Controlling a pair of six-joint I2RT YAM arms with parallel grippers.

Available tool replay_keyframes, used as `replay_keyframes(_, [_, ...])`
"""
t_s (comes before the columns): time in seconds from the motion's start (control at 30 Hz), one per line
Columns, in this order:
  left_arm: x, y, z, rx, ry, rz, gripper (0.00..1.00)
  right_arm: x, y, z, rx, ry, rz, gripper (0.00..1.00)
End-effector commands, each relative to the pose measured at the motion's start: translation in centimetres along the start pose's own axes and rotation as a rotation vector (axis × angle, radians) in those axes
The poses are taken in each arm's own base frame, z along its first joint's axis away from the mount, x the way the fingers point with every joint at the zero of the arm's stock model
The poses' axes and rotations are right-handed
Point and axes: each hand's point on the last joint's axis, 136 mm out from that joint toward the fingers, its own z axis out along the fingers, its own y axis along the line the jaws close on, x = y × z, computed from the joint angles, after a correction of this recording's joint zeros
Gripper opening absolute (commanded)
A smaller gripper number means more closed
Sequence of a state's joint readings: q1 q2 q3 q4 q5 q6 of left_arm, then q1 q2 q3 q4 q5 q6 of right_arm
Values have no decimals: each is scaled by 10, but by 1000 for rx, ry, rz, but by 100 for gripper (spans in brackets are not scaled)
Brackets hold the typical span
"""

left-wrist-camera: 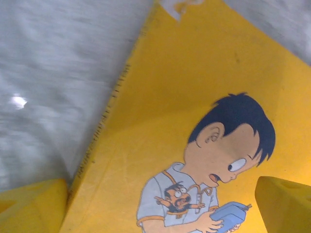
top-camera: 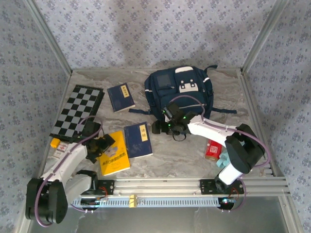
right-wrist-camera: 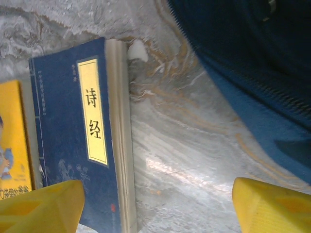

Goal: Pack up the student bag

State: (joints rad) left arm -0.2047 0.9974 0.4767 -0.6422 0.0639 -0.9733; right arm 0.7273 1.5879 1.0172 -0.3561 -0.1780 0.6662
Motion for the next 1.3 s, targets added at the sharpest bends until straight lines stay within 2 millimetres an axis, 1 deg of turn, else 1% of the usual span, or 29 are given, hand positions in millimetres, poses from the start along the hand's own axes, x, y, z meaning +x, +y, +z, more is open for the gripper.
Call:
replay_keyframes(0.0, [1,-37,2,106,19,-21,95,-1,-4,-13,22,-5,-12,80])
replay_keyframes(0.07, [3,-50,2,137,44,-1,94,-2,0,-15,24,3,-17,76])
replay_keyframes(0.13, [2,-53,-1,129,35,24,93,-1,8,-14,23,12,-27,74])
replay_keyframes(0.23, [-10,-31,-10,37,-48,57,92,5,30,-8,-4,36,-17,68])
replay_keyframes(0.27, [-12,-26,-12,28,-60,62,91,7,40,-4,-25,48,-7,67])
replay_keyframes(0.33, [-14,-16,-12,18,-56,52,89,13,64,4,-71,73,-10,64])
replay_keyframes(0.37, [-14,-10,-11,9,-48,42,87,12,81,6,-94,77,-30,63])
replay_keyframes(0.4, [-14,-4,-11,1,-46,32,86,16,90,12,-88,93,-46,62])
replay_keyframes(0.5, [-14,7,-15,-20,-58,34,84,25,108,30,-83,125,-52,59])
replay_keyframes(0.57, [-14,6,-19,-4,-70,47,84,31,119,42,-101,151,-44,57])
replay_keyframes(0.6, [-14,7,-21,-6,-77,51,84,35,124,47,-99,161,-47,57])
replay_keyframes(0.77, [-13,14,-25,-29,-83,65,81,50,135,72,-65,210,-66,55])
replay_keyframes(0.9, [-15,21,-28,-38,-119,56,80,54,137,88,-37,222,-72,55])
replay_keyframes(0.97, [-16,22,-30,-31,-136,57,80,54,138,94,-27,225,-78,55])
replay_keyframes(1.13, [-19,24,-33,-44,-154,53,81,61,152,103,-23,249,-113,55])
replay_keyframes(1.27, [-23,27,-29,-40,-141,12,81,63,176,106,-64,248,-142,56])
